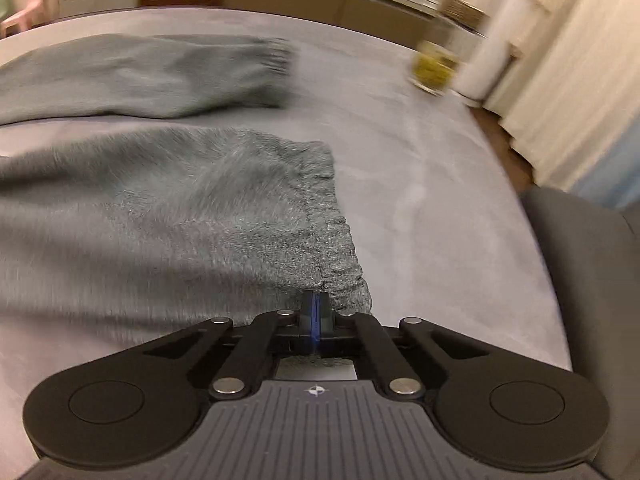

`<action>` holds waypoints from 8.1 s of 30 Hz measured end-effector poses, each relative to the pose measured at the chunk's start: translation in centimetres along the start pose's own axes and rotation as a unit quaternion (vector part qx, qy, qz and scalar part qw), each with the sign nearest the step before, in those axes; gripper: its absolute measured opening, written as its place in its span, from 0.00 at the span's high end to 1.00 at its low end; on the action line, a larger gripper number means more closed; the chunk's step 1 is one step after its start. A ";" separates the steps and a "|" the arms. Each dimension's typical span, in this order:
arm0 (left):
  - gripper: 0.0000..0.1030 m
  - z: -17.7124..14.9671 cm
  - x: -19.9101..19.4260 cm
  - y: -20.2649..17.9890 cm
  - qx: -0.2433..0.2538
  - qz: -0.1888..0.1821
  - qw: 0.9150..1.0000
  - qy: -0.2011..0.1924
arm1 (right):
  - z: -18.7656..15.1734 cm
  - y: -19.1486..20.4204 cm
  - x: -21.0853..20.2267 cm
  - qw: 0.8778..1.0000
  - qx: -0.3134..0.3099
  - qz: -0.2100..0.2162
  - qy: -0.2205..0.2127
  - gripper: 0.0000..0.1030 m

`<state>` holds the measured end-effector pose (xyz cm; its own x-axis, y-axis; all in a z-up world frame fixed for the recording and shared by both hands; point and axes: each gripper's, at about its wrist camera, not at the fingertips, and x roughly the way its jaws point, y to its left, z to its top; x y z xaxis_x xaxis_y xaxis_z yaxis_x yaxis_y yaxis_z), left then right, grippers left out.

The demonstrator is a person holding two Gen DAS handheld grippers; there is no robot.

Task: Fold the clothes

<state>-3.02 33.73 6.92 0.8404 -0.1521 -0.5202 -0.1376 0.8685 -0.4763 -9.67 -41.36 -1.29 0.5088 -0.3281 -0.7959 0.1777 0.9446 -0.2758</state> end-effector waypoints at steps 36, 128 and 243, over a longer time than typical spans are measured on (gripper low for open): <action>0.12 6.4 20.6 -6.3 0.223 0.180 0.943 0.168 | 20.9 3.0 8.9 0.985 0.110 0.094 -0.093 0.06; 0.72 -0.4 4.1 -3.8 0.315 0.189 0.907 0.204 | -5.9 -5.9 -5.2 0.980 0.084 0.179 -0.010 0.44; 0.16 -5.9 16.0 -11.3 0.406 0.212 0.879 0.134 | -9.3 -7.4 -9.1 0.913 0.139 0.295 -0.246 0.97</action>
<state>8.90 18.68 -0.15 0.6360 0.2543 -0.7286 0.1023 0.9080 0.4063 -23.46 -45.33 2.96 0.8895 0.2130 -0.4042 -0.0785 0.9428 0.3241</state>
